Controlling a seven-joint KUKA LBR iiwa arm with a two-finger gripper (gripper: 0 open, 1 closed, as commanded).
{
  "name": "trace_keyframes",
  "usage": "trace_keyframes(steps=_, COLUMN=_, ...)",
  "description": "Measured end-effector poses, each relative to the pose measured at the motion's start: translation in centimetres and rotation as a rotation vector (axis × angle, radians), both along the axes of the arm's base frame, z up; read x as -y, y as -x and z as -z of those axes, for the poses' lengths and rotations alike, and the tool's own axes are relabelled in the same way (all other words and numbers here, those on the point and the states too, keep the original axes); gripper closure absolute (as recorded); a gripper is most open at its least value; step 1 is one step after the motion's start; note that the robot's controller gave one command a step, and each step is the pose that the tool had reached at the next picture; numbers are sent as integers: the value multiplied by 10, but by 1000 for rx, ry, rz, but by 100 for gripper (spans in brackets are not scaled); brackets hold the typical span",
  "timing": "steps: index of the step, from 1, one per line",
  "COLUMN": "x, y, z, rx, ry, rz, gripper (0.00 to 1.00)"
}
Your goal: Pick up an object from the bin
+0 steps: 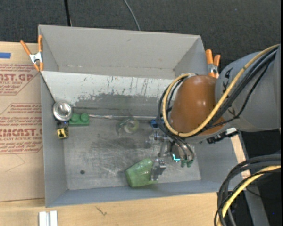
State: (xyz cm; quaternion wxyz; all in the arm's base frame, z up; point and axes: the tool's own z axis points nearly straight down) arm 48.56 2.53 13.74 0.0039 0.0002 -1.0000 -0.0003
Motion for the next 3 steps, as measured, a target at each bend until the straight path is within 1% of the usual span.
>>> trace_keyframes(steps=1, x=12, y=-2, z=65, rx=18, ry=-1, rz=80, gripper=0)
trace_keyframes(steps=2, x=-73, y=0, z=1, rx=12, ry=-4, rz=-67, gripper=0)
trace_keyframes(steps=3, x=-67, y=-4, z=61, rx=13, ry=-1, rz=-135, gripper=0)
